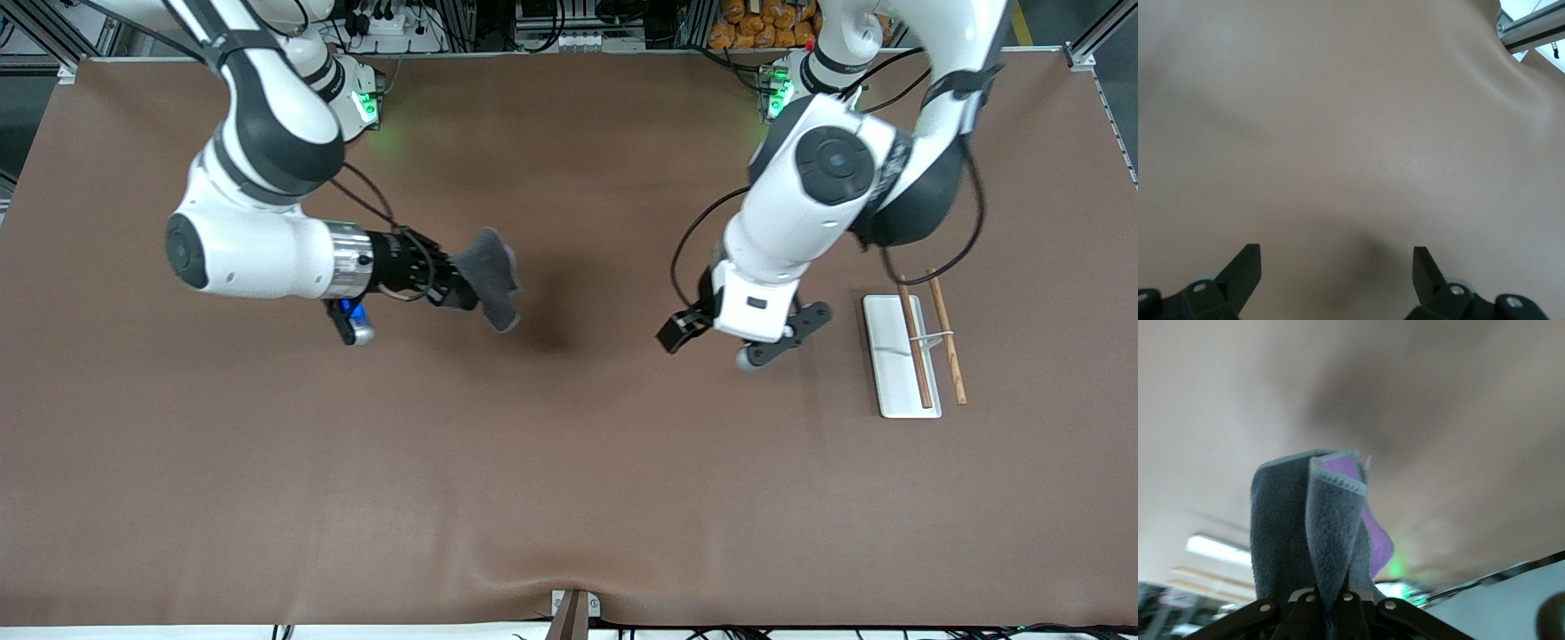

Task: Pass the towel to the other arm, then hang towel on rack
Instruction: 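Bring the towel toward the left gripper and grasp its edge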

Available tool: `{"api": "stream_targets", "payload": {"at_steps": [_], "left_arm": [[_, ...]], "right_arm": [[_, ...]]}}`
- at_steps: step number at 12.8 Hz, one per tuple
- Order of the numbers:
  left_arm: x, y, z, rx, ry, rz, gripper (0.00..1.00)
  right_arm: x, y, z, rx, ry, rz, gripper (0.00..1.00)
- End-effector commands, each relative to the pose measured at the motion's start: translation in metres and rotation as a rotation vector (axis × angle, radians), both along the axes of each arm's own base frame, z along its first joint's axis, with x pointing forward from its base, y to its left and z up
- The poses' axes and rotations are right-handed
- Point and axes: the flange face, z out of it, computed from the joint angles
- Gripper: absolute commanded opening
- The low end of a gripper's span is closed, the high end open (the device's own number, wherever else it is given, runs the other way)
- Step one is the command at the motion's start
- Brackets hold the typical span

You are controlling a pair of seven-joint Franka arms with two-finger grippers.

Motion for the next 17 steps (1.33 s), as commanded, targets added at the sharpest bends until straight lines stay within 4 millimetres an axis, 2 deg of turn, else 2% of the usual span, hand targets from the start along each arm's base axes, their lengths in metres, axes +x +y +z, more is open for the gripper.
{"api": "stream_targets", "payload": {"at_steps": [1,3,6,8,10,17], "left_arm": [[0.009,-0.021,-0.011,-0.053,0.028,0.102,1.00],[0.009,-0.035,-0.017,-0.137,0.064,0.203,1.00],[0.013,-0.039,-0.017,-0.177,0.080,0.289,1.00],[0.009,-0.046,-0.019,-0.226,0.134,0.329,1.00],[0.012,-0.042,-0.019,-0.280,0.184,0.372,1.00],[0.013,-0.041,-0.023,-0.308,0.220,0.405,1.00]], "right_arm": [[0.006,0.034,0.011,0.083,0.039,-0.196,0.00],[0.004,0.058,0.015,0.129,0.027,-0.307,0.00],[0.005,0.084,0.000,0.144,0.003,-0.387,0.00],[0.010,0.099,0.005,0.169,0.018,-0.426,0.00],[0.014,0.116,0.012,0.193,0.031,-0.446,0.00],[0.014,0.119,0.017,0.196,0.037,-0.456,0.00]]}}
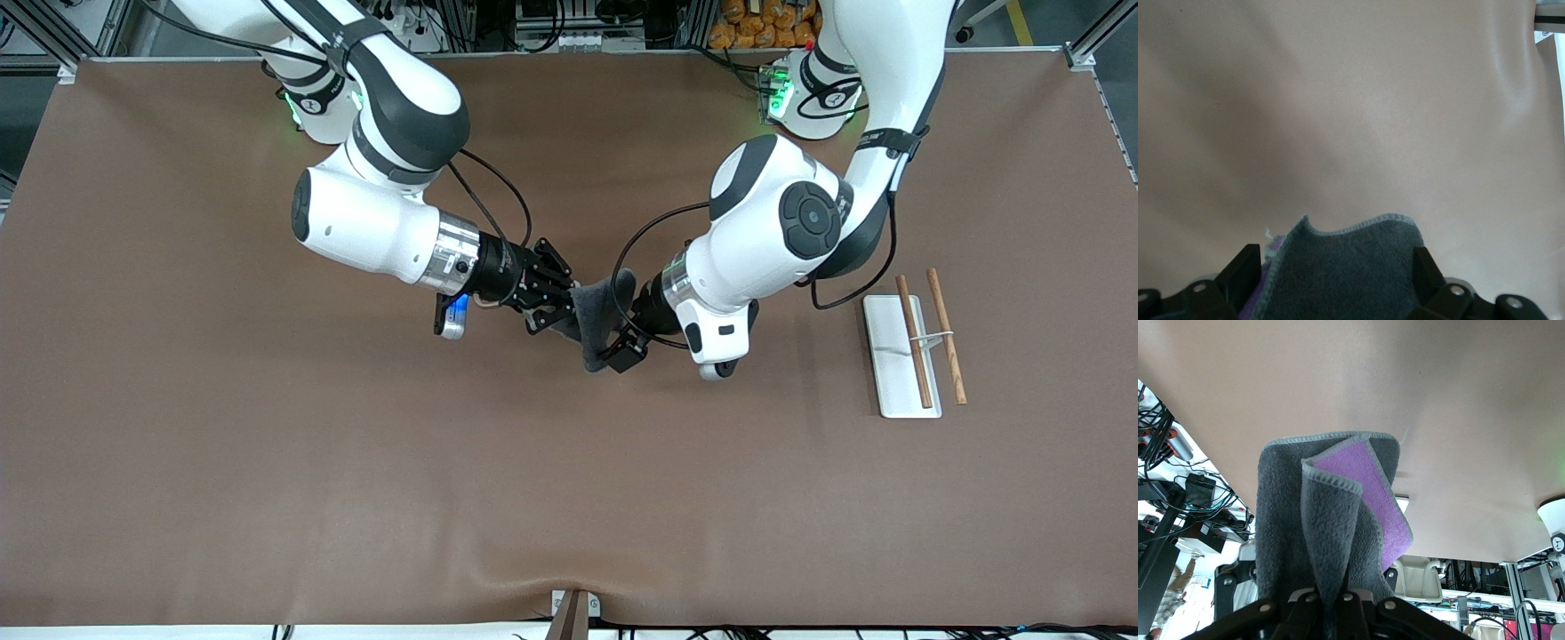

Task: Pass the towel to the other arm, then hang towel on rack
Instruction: 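Bring the towel toward the left gripper and grasp its edge, then hold the towel with both grippers during the handover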

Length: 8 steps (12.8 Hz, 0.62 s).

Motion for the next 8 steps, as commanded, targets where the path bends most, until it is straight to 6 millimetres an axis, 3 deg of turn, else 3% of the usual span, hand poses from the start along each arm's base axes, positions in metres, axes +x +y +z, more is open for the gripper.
{"api": "stream_targets", "payload": {"at_steps": [1,8], "left_arm": [[0.0054,-0.0030,-0.0052,-0.017,0.029,0.045,1.00],[0.0057,-0.0045,-0.0038,-0.050,0.056,0.077,0.67]], "right_arm": [[0.0042,0.0042,0.0043,0.015,0.010,-0.013,0.00],[0.0041,0.0032,0.0037,-0.001,0.001,0.000,0.00]]}}
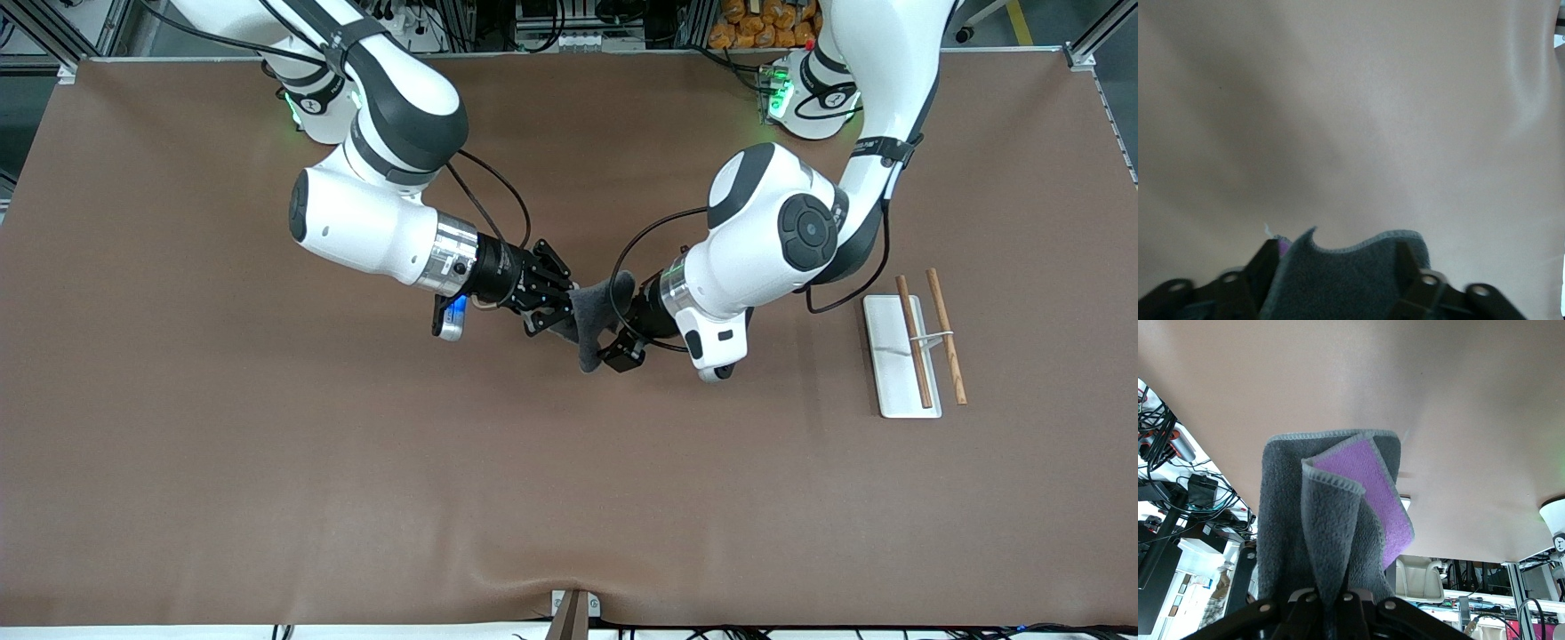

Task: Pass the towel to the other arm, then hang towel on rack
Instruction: 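Hold the towel with both grippers during the handover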

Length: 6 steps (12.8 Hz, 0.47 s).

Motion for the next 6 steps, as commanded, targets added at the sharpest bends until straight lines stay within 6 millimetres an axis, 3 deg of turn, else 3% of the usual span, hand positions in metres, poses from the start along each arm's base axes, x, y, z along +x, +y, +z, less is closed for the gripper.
{"api": "stream_targets", "payload": {"at_steps": [1,3,6], "left_arm": [[0.003,-0.003,0.004,-0.024,0.005,0.023,0.63],[0.003,-0.004,0.006,-0.027,0.002,0.023,0.57],[0.005,-0.006,0.016,-0.066,0.006,0.036,0.33]], "right_arm": [[0.003,0.004,0.004,0.002,0.002,0.001,0.00],[0.003,0.004,0.004,0.002,0.002,0.001,0.00],[0.005,0.001,0.003,-0.001,0.003,-0.002,0.00]]}}
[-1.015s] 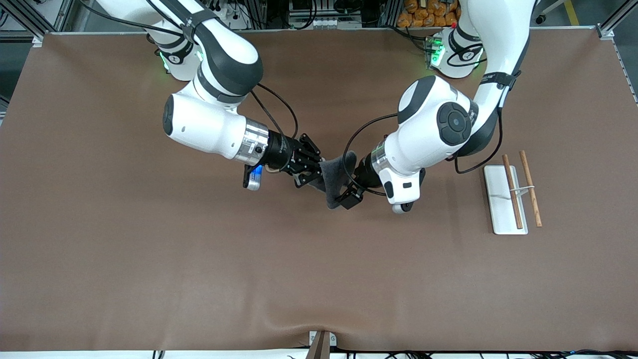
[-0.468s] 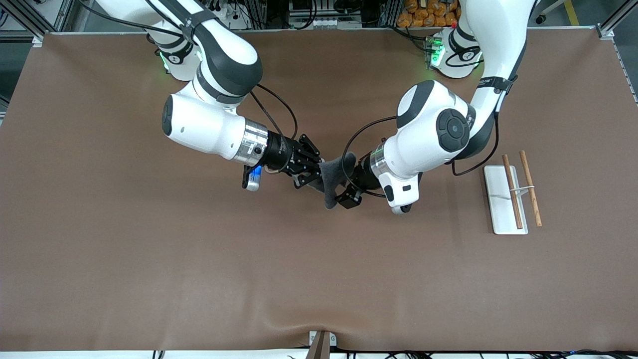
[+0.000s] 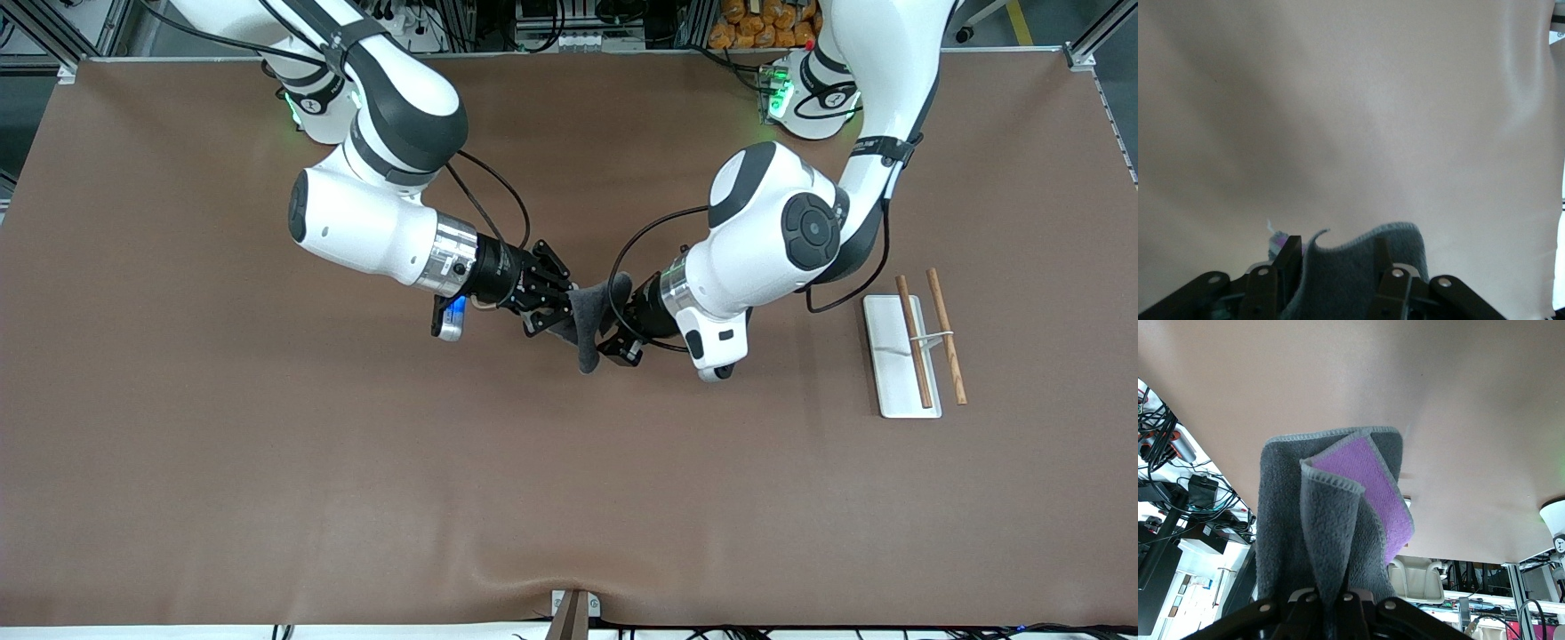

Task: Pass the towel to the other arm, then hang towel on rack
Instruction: 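Hold the towel with both grippers during the handover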

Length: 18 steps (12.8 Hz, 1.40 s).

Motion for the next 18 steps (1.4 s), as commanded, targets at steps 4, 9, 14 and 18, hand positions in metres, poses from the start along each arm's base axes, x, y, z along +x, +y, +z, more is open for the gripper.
{"api": "stream_targets", "payload": {"at_steps": [4,9,14,18], "left_arm": [[0.000,-0.008,0.018,-0.056,0.003,0.025,0.20],[-0.001,-0.009,0.013,-0.053,0.010,0.022,0.29],[-0.005,-0.012,0.008,-0.037,0.021,-0.001,0.35],[-0.015,-0.013,-0.002,0.000,0.094,-0.051,0.34]], "right_arm": [[0.004,0.001,0.002,-0.006,0.006,0.006,0.00],[0.003,0.001,0.003,-0.010,0.009,0.014,0.00],[0.002,0.001,0.002,-0.022,0.006,0.024,0.00],[0.003,-0.001,0.001,-0.023,0.005,0.025,0.00]]}}
